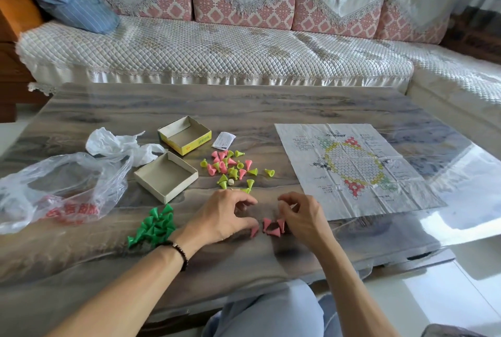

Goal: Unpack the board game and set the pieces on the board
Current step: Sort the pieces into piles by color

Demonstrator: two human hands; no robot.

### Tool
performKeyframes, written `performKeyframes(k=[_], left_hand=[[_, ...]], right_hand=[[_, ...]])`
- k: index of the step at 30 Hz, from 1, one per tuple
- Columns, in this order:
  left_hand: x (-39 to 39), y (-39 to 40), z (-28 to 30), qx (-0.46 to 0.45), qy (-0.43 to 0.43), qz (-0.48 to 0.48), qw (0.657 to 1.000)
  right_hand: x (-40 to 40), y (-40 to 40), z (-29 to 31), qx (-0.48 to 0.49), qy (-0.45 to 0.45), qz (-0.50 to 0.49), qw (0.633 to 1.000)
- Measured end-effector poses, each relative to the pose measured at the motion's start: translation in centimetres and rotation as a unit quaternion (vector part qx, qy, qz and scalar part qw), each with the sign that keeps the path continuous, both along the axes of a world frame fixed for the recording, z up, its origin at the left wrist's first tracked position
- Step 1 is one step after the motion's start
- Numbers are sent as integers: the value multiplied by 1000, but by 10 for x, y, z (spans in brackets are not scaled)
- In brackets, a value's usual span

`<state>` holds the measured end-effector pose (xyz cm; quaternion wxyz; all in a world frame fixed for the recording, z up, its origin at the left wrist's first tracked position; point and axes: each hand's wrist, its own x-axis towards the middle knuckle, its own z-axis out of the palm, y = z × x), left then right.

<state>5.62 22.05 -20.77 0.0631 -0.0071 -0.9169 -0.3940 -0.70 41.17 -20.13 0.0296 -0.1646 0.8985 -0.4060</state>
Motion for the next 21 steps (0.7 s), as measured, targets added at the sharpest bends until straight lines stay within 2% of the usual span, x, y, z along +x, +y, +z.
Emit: performKeyframes(k=[3, 8, 11, 16, 21], left_hand=[[-7, -15, 3, 3, 16, 36, 999], [-21, -41, 12, -42, 63, 115, 991], [-33, -63, 17, -96, 77, 145, 982], [-50, -84, 19, -142, 65, 146, 977], [-61, -87, 16, -167, 36, 116, 978]], right_hand=[[-15, -20, 7, 12, 20, 10, 1000], [-45, -50, 14, 72, 81, 52, 993], [-68, -75, 18, 97, 88, 92, 987], [-94, -110, 11, 181, 94, 148, 968], [-100, -118, 4, 184, 97, 133, 969]])
